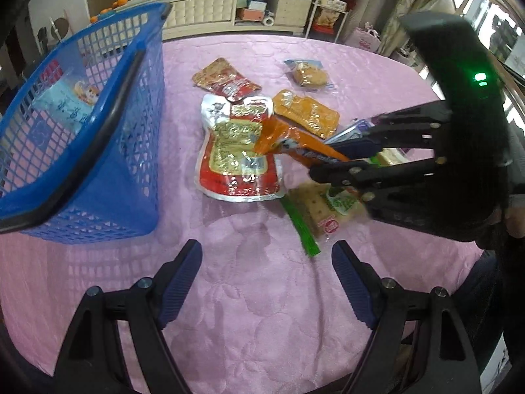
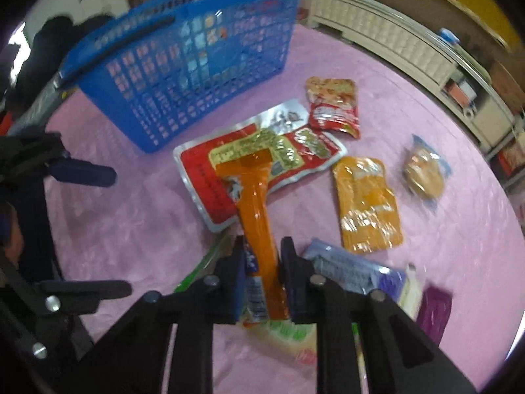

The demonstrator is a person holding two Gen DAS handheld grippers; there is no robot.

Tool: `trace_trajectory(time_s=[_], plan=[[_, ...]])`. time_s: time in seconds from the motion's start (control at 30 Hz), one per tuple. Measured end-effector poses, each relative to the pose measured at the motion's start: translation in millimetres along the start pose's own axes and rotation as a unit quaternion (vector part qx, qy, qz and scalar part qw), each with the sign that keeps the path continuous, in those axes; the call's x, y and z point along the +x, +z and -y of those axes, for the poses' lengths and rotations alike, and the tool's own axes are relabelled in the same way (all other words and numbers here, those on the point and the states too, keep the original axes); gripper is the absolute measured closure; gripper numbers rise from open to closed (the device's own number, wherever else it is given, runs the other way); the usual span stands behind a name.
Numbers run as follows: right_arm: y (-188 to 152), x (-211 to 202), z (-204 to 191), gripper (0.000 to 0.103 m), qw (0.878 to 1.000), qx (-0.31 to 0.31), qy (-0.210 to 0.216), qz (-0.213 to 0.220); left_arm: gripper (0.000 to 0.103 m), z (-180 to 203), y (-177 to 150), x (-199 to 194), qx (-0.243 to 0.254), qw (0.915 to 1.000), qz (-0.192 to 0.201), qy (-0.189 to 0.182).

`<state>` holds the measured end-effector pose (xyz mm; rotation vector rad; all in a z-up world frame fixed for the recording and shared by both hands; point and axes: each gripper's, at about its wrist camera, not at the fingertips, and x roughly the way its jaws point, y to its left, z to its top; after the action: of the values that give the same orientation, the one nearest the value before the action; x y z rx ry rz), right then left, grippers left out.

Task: Organize snacks
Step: 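Grasp the orange stick snack with the right gripper while the left gripper approaches the green cracker pack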

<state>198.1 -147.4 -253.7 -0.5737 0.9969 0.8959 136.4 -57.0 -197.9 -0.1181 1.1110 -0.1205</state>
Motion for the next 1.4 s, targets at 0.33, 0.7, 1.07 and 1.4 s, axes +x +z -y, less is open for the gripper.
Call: trace_trajectory(time_s=[0.33, 0.7, 1.07, 1.4], plan=[[-45.2, -55.0, 12.4, 0.079, 0.991, 0.122, -0.039, 0.024, 0.023, 27.9, 9.1, -10.6, 0.076, 0.997, 0.011, -0.008], [-105.1, -75.7, 28.3, 0.079, 0.961, 0.269, -0.047, 0.054, 0.023, 71.7, 15.0, 2.5, 0.209, 0.9775, -0.004, -0.025], [-135.3, -76.2, 53.4, 0.079, 0.938, 0.329, -0.064, 0.082, 0.023, 87.0, 37.7, 52.0, 0.25, 0.9667, -0.052, -0.017], [-145.8, -65.0, 68.1, 0.079, 0.931, 0.351, -0.044, 0.093, 0.023, 93.9, 44.3, 92.0, 0.275, 0.9561, -0.1, -0.02]])
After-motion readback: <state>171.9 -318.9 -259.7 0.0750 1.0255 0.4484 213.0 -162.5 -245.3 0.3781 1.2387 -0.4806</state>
